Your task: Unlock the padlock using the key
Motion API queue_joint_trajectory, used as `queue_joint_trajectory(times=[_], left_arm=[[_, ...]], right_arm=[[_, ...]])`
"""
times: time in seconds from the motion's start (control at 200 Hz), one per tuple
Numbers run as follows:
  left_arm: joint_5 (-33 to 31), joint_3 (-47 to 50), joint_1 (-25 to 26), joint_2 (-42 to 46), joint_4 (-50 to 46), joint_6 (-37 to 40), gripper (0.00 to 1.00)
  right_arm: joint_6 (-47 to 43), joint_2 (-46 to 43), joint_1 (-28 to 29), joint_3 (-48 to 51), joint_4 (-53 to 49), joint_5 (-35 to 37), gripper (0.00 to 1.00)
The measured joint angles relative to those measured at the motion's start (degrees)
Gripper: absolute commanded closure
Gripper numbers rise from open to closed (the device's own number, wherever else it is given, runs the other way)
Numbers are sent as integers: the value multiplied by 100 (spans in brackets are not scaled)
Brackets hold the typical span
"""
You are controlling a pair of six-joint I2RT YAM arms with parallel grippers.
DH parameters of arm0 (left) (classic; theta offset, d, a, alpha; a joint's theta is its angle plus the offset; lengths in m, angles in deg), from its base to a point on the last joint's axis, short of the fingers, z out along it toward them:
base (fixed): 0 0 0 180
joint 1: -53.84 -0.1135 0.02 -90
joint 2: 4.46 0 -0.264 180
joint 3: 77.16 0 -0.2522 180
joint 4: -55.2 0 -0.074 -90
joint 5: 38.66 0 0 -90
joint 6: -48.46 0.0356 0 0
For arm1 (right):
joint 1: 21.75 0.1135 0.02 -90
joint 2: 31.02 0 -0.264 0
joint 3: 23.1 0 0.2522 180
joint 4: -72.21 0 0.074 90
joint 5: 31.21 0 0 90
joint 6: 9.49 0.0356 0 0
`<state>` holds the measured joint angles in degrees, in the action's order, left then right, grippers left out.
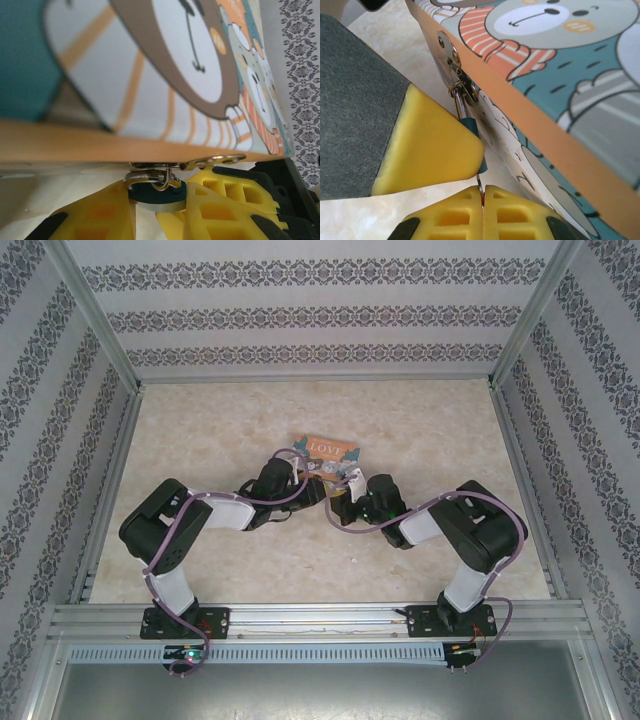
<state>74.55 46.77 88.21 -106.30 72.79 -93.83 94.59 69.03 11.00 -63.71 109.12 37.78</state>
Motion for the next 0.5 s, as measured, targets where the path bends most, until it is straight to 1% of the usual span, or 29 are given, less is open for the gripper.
queue_joint_trajectory(times=[0.155, 0.3, 0.5], left_arm=[[-72, 118, 0, -166, 249, -76, 75], [-79, 190, 7, -289, 404, -111, 66], [-11, 245, 7, -258, 514, -136, 54]], right_arm=[[116, 293, 76, 11, 225, 90, 100], [221, 533, 118, 76, 470, 125, 100], [299, 560, 118, 201, 715, 216, 100]])
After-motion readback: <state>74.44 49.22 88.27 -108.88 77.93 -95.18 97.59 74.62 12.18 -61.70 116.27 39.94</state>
